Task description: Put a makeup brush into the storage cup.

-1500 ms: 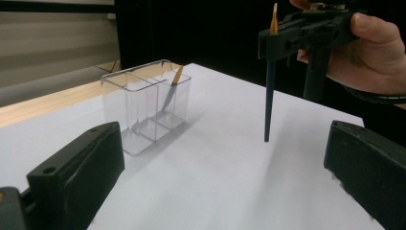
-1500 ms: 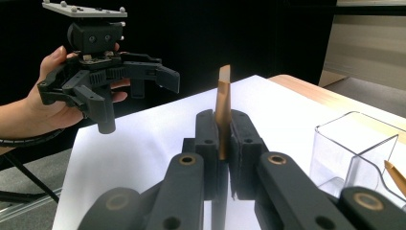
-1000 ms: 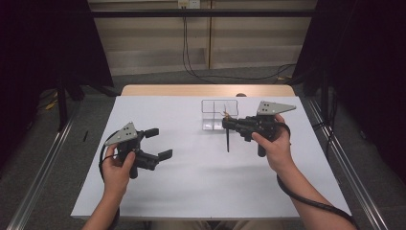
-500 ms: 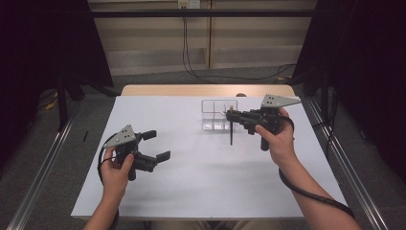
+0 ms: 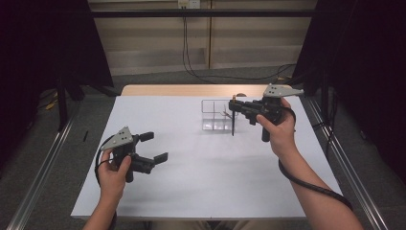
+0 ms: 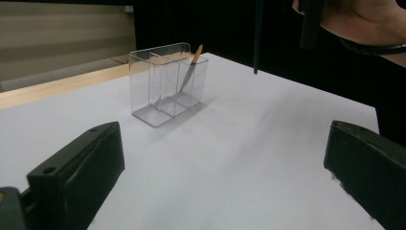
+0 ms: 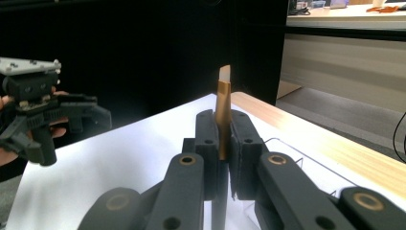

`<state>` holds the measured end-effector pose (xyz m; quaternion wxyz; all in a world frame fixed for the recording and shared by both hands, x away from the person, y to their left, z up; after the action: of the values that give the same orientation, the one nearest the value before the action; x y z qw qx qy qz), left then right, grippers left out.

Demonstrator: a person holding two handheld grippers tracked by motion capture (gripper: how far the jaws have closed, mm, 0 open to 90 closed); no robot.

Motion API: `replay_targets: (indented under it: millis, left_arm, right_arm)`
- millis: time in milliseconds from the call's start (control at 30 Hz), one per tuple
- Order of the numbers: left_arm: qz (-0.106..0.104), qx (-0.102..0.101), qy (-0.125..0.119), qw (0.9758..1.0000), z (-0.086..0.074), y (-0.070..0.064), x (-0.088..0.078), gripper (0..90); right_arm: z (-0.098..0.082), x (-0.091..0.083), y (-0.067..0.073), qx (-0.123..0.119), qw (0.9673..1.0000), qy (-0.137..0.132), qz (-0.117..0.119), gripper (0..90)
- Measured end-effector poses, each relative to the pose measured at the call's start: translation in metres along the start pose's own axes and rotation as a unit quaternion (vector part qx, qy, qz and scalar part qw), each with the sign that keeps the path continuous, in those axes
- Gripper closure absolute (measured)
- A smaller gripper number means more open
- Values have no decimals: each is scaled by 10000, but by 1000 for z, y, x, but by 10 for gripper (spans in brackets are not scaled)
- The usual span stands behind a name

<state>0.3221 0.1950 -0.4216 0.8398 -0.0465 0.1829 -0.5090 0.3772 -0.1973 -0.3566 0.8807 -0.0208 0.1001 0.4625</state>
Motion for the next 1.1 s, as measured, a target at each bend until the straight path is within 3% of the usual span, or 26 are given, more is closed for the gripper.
replay_targets:
  millis: [533, 800, 1100]
  left_arm:
    - [93, -3, -25, 10000, -1, 1, -7, 0]
    - [75, -11, -15, 10000, -2, 1, -7, 0]
    - [54, 17, 60, 10000, -5, -1, -3, 1]
  right_arm:
    - [15, 2, -23, 209, 9990, -178, -341, 840]
    - [24, 3, -36, 170, 9979, -194, -593, 840]
    - [22, 11, -52, 253, 9956, -285, -852, 840]
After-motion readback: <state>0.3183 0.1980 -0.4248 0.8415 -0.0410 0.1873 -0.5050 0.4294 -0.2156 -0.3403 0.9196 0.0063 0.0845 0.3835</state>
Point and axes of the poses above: each handheld gripper's, and its own axes: x roughly forward along the jaws, z roughly out of its top, y roughly to its left, the point moved 2 cm from there along x, roughly forward along the jaws, and after that the axes turned 6 degrees about -x, right-handed, at the moved point
